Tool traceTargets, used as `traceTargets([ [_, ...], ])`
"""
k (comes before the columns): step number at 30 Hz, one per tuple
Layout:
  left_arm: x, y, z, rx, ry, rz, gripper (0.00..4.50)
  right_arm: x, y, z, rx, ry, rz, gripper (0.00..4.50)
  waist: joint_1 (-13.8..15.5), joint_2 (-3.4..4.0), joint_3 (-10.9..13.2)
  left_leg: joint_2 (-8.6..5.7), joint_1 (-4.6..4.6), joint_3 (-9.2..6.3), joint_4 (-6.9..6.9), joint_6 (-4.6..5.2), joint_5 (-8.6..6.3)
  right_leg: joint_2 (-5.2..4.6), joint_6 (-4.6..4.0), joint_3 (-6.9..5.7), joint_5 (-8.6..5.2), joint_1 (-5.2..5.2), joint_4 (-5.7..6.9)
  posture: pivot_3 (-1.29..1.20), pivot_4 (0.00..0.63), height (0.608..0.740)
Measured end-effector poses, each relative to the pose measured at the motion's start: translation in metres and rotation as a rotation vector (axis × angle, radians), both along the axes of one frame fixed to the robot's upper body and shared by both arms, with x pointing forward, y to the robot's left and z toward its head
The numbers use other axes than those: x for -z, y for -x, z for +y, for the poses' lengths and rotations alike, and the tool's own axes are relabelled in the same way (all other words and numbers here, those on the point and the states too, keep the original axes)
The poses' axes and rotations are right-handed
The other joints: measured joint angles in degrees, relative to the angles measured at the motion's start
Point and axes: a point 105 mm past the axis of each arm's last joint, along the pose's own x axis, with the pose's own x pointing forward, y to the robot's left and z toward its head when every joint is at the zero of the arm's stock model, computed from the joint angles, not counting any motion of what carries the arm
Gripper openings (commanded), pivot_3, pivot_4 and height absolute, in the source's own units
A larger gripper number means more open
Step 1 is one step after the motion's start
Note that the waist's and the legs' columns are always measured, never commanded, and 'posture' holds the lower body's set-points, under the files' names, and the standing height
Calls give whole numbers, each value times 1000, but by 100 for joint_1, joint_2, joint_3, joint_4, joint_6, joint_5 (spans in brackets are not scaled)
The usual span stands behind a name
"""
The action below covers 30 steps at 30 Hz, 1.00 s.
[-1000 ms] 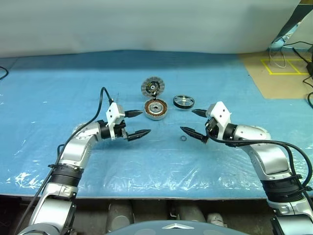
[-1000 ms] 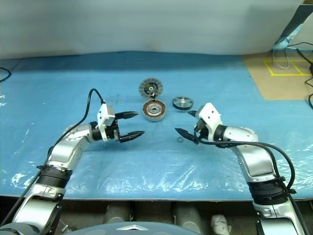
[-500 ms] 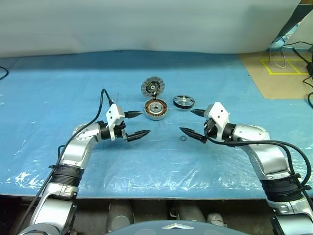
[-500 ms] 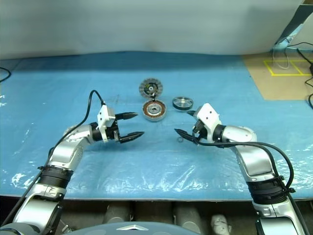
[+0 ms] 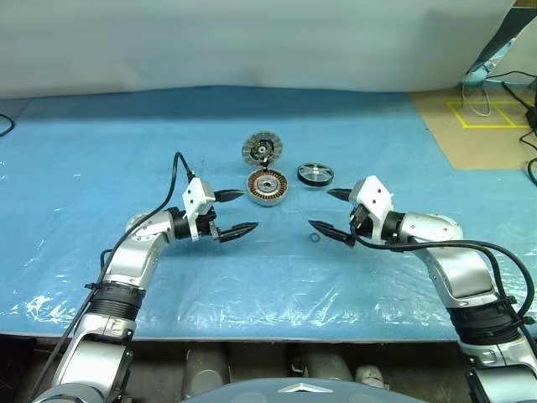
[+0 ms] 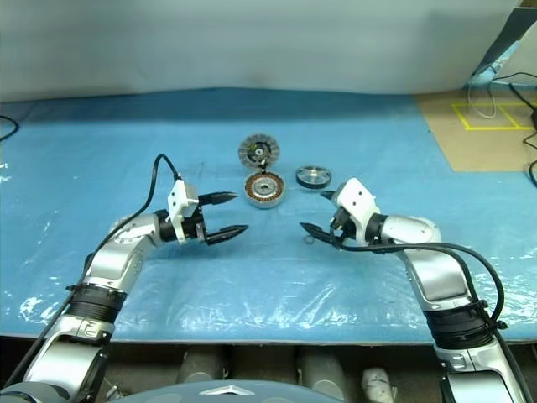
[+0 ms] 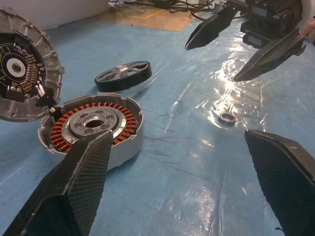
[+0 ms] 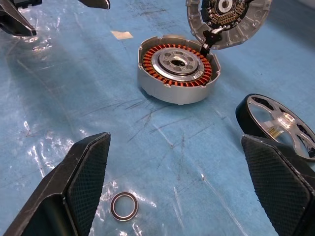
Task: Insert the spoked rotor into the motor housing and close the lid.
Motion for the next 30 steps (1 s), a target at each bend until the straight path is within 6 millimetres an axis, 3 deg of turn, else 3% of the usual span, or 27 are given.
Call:
traceTargets([
  [9, -2, -1, 1, -27, 5, -18, 4500, 2, -4, 4, -46, 25, 14, 4469, -2, 0, 0, 0, -2, 0, 0, 0, 0, 0, 0, 0, 0, 0, 1, 0, 150, 740],
  [13, -4, 0, 2, -53, 6, -34, 4500, -4, -14, 9, -92, 62, -9, 4469, -42, 0, 0, 1, -3, 3, 4, 0, 0, 0, -6, 1, 4, 0, 6, 0, 150, 740],
  [17, 4, 2, 7, -89, -11, -23, 4500, -15, -29, 27, -176, 110, -61, 4469, -53, 0, 0, 6, 1, 7, 5, 0, 1, 2, -12, -2, 7, 0, 8, 0, 150, 740],
  [22, 11, 6, 10, -127, -10, -13, 4500, -27, -48, 67, -350, 200, -134, 4469, -51, 0, 0, 9, 2, 8, 17, 4, 2, 1, -16, -6, 10, -5, 12, 0, 150, 740],
  [30, 19, 14, 11, -167, -7, 3, 4500, -28, -73, 94, -512, 383, -179, 4469, -33, -2, 1, 15, -8, 8, 31, 23, -5, 0, -19, -17, 10, -6, 13, 0, 150, 740],
])
